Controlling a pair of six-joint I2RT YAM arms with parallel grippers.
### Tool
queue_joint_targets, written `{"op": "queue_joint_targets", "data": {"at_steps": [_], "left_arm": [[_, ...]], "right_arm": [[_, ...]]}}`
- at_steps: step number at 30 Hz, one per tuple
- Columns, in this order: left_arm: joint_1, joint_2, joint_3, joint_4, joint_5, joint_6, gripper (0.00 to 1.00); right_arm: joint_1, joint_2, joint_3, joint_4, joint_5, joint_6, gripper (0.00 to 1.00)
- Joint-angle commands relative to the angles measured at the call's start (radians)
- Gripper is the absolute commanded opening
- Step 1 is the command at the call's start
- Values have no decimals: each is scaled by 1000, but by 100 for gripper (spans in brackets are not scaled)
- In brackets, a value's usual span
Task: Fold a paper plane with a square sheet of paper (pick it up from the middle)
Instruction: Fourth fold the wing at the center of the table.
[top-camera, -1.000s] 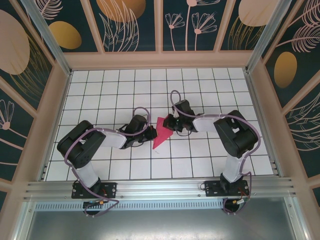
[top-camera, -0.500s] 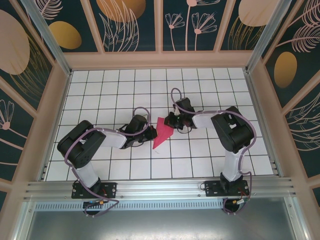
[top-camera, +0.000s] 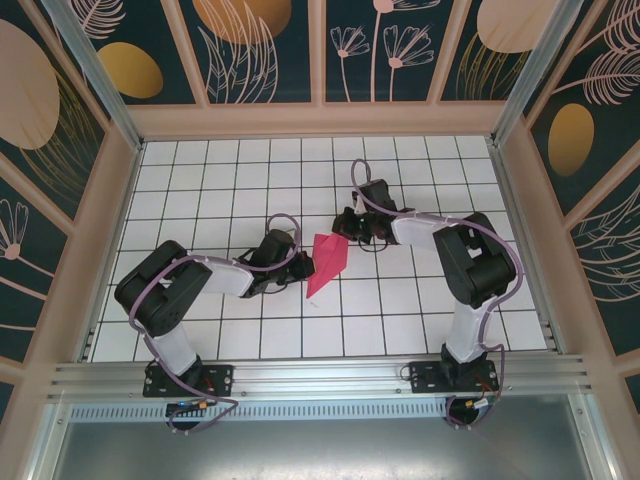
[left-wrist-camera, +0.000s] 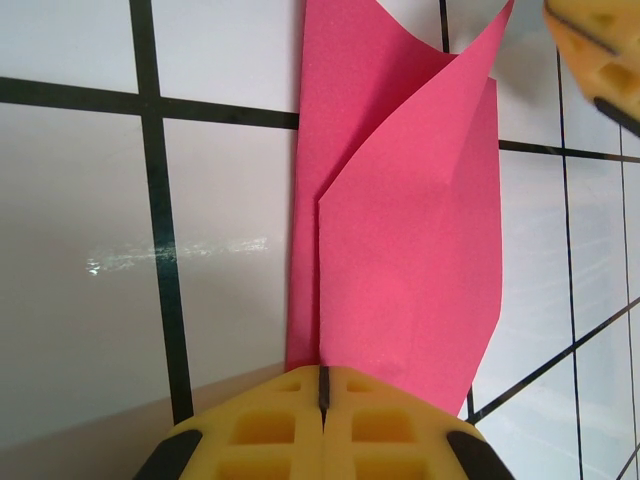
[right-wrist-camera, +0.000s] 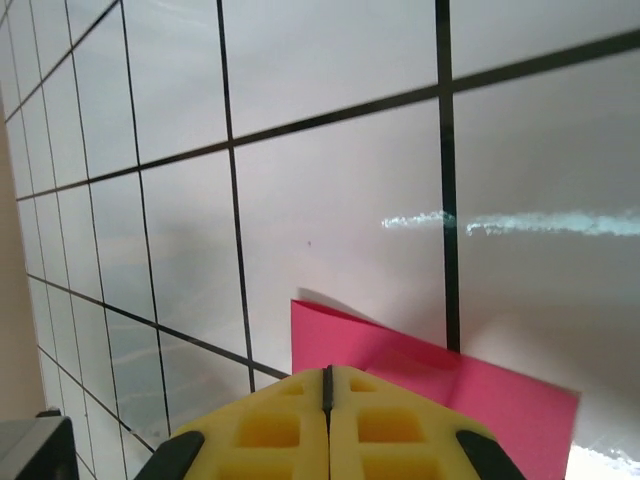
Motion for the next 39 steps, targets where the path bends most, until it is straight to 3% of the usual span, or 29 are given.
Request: {"op": "queue_joint_targets", "data": {"at_steps": [1,14,21,33,39], "left_arm": [[0,76,-22,-151,-53,29,0],[0,67,-31,-147,-48,25,0],[0,57,-53,-140,-53,20,0],[-1,62,-62,-127,-47,15,0],[0,50,-61,-138,-55,16,0]], "right_arm": [[-1,2,9,-18,-23,-16,8],[-4,134,32,-41,62,-20,7],[-2,125,102,-169,186,-34,7],[-38,172,157,-136,84,-71,8],[-56,86,169,-123,24,-96,11]]}}
